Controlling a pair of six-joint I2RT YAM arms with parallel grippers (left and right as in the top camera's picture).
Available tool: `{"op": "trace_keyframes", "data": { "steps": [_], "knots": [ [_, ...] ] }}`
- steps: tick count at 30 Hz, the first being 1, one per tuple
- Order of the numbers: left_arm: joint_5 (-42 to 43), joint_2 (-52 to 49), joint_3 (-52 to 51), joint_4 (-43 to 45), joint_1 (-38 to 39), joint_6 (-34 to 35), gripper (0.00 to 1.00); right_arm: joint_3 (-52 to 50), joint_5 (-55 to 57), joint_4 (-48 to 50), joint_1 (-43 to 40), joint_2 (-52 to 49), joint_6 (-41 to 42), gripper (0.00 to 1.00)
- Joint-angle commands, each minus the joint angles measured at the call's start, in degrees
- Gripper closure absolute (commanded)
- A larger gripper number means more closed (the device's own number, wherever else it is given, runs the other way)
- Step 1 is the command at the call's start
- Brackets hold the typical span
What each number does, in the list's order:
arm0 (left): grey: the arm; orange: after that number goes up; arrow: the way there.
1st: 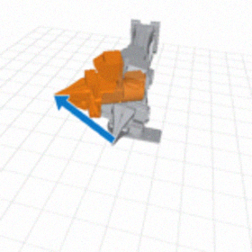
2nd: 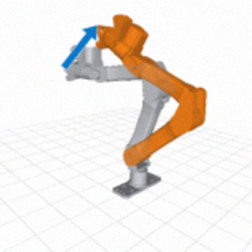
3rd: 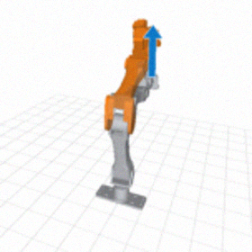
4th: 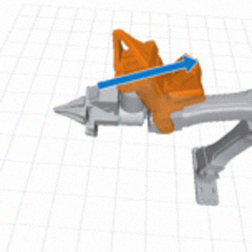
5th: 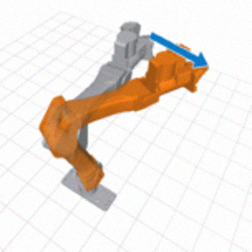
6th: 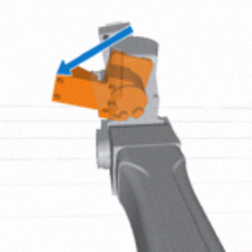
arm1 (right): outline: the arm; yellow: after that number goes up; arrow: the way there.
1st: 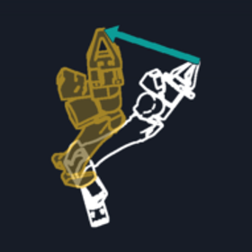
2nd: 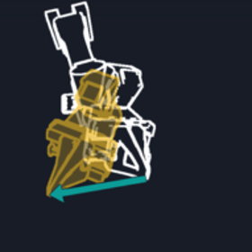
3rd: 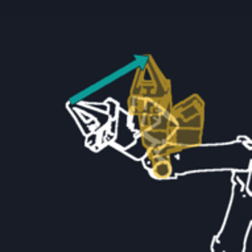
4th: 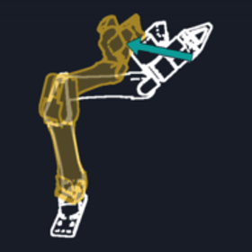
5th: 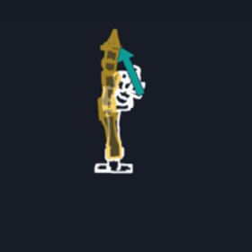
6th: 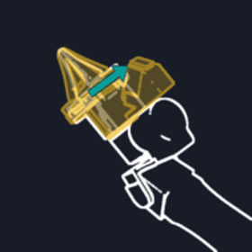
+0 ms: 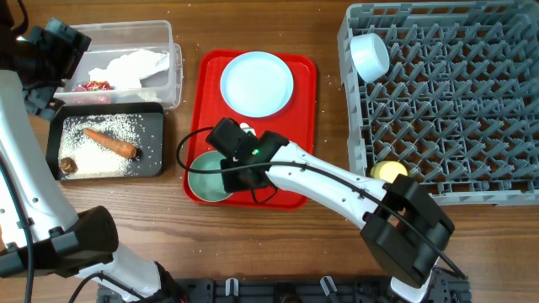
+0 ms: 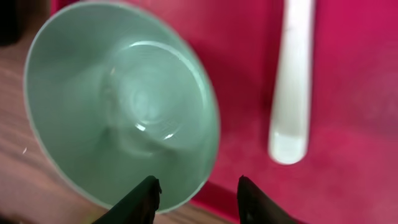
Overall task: Sort waste into correct bins and load items into the dishwasher rack
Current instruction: 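Move the right gripper to the green bowl and grasp its rim, then carry the green bowl into the grey rack and release it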
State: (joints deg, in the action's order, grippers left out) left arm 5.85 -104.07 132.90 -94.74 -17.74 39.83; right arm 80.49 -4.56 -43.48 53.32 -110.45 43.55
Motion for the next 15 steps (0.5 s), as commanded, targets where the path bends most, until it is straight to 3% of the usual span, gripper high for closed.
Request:
{"op": "trace_keyframes", "data": {
  "steps": [1, 3, 6, 9, 10, 15],
  "knots": [
    [-0.6, -0.1, 0.1, 0.0, -0.2, 1.0, 0.00, -0.4, 3.3, 0.7, -0.2, -2.6, 3.1, 0.58],
    [-0.6, -0.1, 0.1, 0.0, -0.2, 1.0, 0.00, -0.4, 3.3, 1.0, -0.1, -3.1, 3.1, 0.60],
    [-0.6, -0.1, 0.1, 0.0, -0.2, 1.0, 0.01, -0.4, 3.1, 1.6, -0.2, -3.6, 3.1, 0.72],
    [-0.6, -0.1, 0.1, 0.0, -0.2, 1.0, 0.00, -0.4, 3.1, 2.3, -0.2, -3.9, 3.1, 0.85],
    [-0.6, -0.1, 0.1, 0.0, -0.2, 1.0, 0.00, -0.4, 2.8, 2.3, -0.4, -3.9, 3.1, 0.96],
    [-0.6, -0.1, 0.1, 0.0, -0.2, 1.0, 0.00, 0.6, 0.2, 1.4, -2.4, -3.0, 0.8, 0.96]
  ]
}}
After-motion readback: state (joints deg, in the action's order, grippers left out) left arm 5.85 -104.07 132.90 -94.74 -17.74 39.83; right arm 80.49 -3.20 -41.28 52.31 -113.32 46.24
